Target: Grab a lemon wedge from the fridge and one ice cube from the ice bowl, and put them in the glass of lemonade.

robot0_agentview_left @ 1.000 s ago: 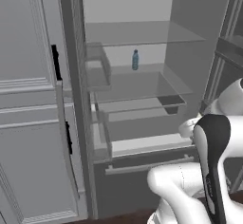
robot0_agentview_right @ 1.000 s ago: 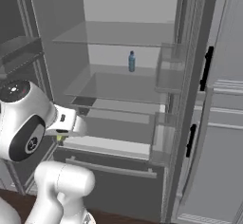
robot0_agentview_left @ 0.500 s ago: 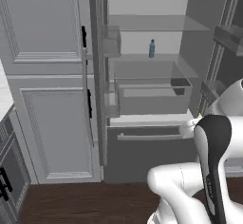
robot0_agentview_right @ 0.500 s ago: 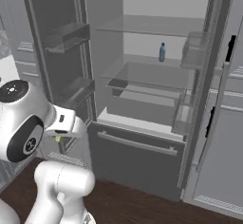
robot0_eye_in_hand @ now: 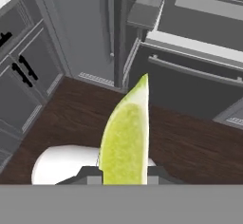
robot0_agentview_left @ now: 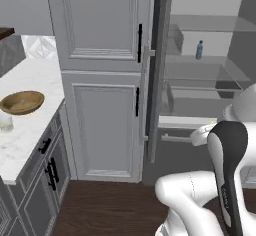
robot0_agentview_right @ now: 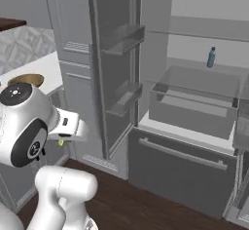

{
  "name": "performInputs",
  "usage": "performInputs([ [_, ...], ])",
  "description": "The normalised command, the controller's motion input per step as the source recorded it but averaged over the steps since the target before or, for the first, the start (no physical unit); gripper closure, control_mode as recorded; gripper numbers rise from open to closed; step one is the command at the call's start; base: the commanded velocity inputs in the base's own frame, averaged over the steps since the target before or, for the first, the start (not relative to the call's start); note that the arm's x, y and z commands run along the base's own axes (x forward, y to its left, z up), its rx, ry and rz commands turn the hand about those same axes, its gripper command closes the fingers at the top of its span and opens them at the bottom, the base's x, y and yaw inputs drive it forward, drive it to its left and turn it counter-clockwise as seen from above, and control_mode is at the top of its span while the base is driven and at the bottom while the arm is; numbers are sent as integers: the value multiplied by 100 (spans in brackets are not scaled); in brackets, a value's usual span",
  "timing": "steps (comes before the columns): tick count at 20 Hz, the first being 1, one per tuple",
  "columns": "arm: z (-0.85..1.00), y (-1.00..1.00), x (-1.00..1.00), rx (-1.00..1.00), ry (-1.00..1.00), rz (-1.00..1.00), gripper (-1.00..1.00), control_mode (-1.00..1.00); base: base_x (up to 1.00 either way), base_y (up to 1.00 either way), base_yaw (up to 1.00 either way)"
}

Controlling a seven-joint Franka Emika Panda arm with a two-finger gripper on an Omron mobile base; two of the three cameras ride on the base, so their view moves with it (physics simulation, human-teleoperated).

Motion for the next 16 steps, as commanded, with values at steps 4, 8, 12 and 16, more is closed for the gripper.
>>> performInputs([
  [4,0,0,0,0,0,0,100,100,13,100,8],
  [8,0,0,0,0,0,0,100,100,33,78,2],
  [12,0,0,0,0,0,0,100,100,49,26,5],
  [16,0,0,0,0,0,0,100,100,61,2,10],
])
